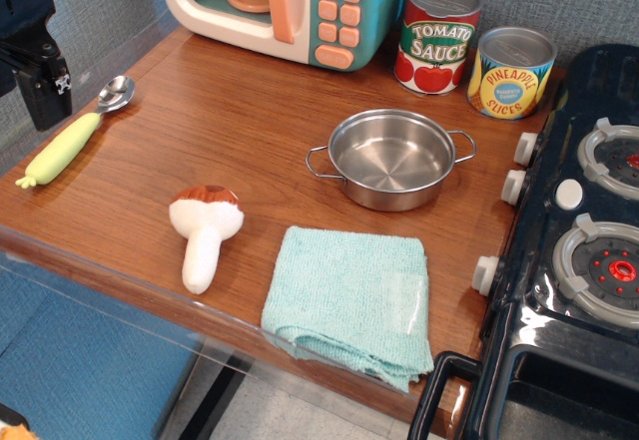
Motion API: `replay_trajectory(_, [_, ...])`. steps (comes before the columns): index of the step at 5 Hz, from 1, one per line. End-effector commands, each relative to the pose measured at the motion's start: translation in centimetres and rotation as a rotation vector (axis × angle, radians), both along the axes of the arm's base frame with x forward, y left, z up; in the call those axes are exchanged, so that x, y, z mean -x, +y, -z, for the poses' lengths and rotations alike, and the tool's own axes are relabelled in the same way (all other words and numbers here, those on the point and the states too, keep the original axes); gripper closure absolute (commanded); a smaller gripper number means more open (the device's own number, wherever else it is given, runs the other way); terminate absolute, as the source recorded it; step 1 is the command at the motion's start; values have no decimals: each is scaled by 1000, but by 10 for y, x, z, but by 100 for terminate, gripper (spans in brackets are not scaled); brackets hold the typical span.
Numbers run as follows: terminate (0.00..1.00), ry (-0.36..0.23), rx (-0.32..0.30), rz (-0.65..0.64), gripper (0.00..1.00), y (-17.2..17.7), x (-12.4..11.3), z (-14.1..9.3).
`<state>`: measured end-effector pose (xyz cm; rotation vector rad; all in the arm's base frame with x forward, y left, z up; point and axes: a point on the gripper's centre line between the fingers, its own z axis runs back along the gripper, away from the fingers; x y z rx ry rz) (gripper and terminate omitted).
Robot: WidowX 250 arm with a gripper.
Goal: Move the mushroom close to the microwave.
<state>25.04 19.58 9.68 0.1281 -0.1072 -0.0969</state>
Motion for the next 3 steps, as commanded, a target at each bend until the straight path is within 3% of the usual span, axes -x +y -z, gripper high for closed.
replay_trajectory(1, [0, 0, 0, 0, 0, 0, 0, 0])
replay_trajectory(3, [0, -73, 52, 60, 0, -72, -6, 5])
